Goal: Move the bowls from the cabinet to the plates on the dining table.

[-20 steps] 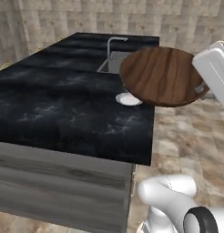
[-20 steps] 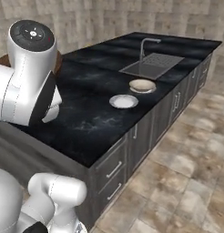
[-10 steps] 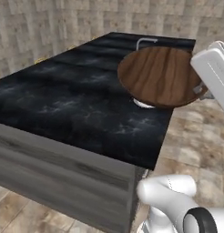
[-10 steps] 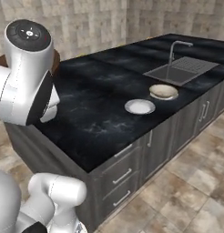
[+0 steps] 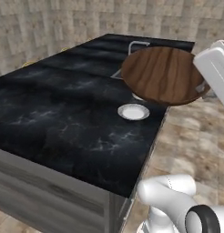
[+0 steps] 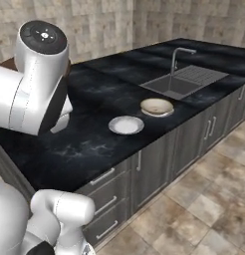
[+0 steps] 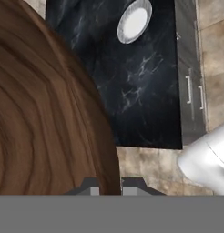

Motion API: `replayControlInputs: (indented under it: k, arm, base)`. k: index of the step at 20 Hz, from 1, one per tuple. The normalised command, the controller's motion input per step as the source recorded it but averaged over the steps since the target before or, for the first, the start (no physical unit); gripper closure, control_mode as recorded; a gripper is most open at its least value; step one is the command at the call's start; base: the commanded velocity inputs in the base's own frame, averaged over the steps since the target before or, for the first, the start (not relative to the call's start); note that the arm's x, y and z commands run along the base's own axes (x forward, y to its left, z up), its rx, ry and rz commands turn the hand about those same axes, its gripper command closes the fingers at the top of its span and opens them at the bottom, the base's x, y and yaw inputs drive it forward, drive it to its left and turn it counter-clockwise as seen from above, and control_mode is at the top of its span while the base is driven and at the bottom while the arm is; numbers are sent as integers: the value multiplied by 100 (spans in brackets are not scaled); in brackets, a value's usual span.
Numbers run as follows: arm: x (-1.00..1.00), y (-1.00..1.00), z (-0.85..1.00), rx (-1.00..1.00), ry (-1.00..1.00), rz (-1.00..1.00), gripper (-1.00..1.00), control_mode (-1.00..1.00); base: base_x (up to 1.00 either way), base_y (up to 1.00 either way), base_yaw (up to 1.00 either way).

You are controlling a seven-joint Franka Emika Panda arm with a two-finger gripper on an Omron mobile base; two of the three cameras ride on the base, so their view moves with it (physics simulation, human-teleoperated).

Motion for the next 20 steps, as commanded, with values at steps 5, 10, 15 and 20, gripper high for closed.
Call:
replayControlInputs:
  k: [5, 10, 15, 20]
  arm:
    - [0, 0, 0, 0, 0, 0, 100, 100]
    - [0, 0, 0, 0, 0, 0, 100, 100]
    - [0, 0, 0, 0, 0, 0, 100, 100]
    - [0, 0, 0, 0, 0, 0, 100, 100]
  base:
    - [89, -85, 2]
    - [-59, -100, 1]
    - [-15, -100, 0]
    - [73, -84, 0]
